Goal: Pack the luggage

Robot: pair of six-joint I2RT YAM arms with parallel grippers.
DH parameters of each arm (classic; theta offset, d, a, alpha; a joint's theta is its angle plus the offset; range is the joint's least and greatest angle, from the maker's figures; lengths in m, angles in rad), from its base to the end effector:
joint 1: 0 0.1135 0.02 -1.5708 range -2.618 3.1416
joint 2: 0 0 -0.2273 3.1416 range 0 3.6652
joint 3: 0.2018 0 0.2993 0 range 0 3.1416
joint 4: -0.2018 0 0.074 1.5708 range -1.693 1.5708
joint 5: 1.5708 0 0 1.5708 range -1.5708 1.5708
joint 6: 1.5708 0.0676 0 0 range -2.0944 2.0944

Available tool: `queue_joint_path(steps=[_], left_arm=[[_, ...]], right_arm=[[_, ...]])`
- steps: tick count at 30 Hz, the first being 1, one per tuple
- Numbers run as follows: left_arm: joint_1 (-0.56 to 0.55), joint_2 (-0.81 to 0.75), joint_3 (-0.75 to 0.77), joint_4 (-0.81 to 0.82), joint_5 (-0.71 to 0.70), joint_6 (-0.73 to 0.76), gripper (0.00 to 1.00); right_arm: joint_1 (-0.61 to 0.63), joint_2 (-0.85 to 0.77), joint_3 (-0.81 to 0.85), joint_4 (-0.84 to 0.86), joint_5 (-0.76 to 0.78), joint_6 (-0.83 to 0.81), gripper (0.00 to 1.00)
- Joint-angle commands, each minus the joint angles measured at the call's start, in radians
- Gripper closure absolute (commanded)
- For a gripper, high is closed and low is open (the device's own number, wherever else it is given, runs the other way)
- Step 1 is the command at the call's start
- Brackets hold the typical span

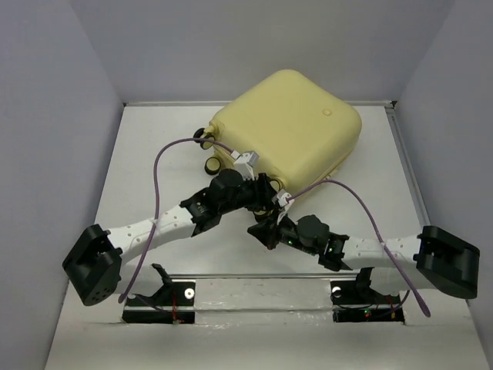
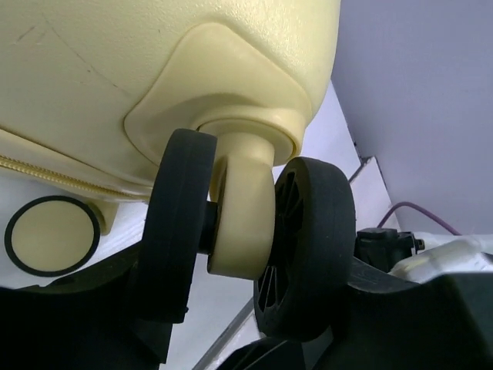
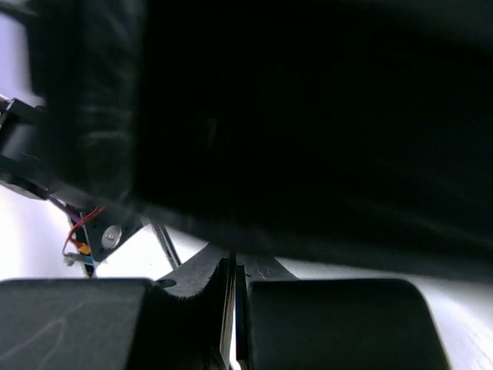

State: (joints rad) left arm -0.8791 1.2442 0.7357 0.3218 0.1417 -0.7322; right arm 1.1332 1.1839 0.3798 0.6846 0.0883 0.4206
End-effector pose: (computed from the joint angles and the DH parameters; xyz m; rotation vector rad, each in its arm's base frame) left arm 0.2292 -0.2917 0.2123 0.2564 1.9278 -1.2560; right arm 0.1415 0.2884 0.1376 -0.5650 1.7216 1.0690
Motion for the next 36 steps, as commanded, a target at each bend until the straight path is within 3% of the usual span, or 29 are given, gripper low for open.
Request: queue_joint_path(steps=[1, 4, 5, 6, 8, 9, 11, 12, 14, 15, 19, 21, 23, 29, 36], left_arm=[[0.012, 0.014, 0.279, 0.073, 0.088, 0.078, 0.94], [0.012, 0.032, 0.411, -0.088, 0.113, 0.157, 0.94], [0.012, 0.031, 0.43, -0.13, 0.114, 0.178, 0.89], [0.012, 0.026, 0.453, -0.215, 0.099, 0.198, 0.59], [0.012, -0.015, 0.45, -0.294, 0.069, 0.273, 0.13], [0.014, -0.038, 0.43, -0.362, 0.034, 0.295, 0.01], [0.019, -0.119, 0.403, -0.423, -0.034, 0.327, 0.01], [0.029, -0.156, 0.371, -0.472, -0.154, 0.338, 0.01], [0.081, -0.257, 0.331, -0.497, -0.261, 0.338, 0.01], [0.18, -0.29, 0.296, -0.506, -0.252, 0.338, 0.01], [0.389, -0.339, 0.26, -0.556, -0.261, 0.431, 0.01], [0.474, -0.267, 0.263, -0.563, -0.222, 0.482, 0.01], [0.552, -0.168, 0.272, -0.532, -0.055, 0.572, 0.01], [0.56, 0.021, 0.326, -0.454, 0.107, 0.792, 0.01], [0.562, 0.194, 0.49, -0.509, 0.015, 0.873, 0.01]], right_arm=[[0.0, 0.074, 0.05, 0.25, -0.006, -0.014, 0.93], [0.0, 0.011, 0.045, 0.169, 0.008, -0.006, 0.93], [0.0, -0.019, 0.035, 0.1, 0.019, -0.003, 0.93], [0.0, -0.05, 0.022, 0.058, 0.063, 0.003, 0.93], [0.0, -0.155, -0.016, -0.059, 0.097, 0.026, 0.93], [0.0, -0.188, -0.022, -0.106, 0.116, 0.029, 0.93], [0.0, -0.277, -0.035, -0.216, 0.136, 0.058, 0.93], [0.0, -0.302, -0.042, -0.246, 0.143, 0.063, 0.92], [0.0, -0.375, -0.05, -0.314, 0.151, 0.07, 0.87], [0.0, -0.397, -0.053, -0.332, 0.156, 0.072, 0.81], [0.0, -0.471, -0.038, -0.413, 0.162, 0.044, 0.51], [0.0, -0.48, -0.029, -0.447, 0.16, 0.035, 0.42], [0.0, -0.484, -0.018, -0.459, 0.169, 0.024, 0.32], [0.0, -0.523, -0.016, -0.503, 0.134, 0.026, 0.18], [0.0, -0.564, -0.033, -0.546, 0.113, 0.017, 0.14]])
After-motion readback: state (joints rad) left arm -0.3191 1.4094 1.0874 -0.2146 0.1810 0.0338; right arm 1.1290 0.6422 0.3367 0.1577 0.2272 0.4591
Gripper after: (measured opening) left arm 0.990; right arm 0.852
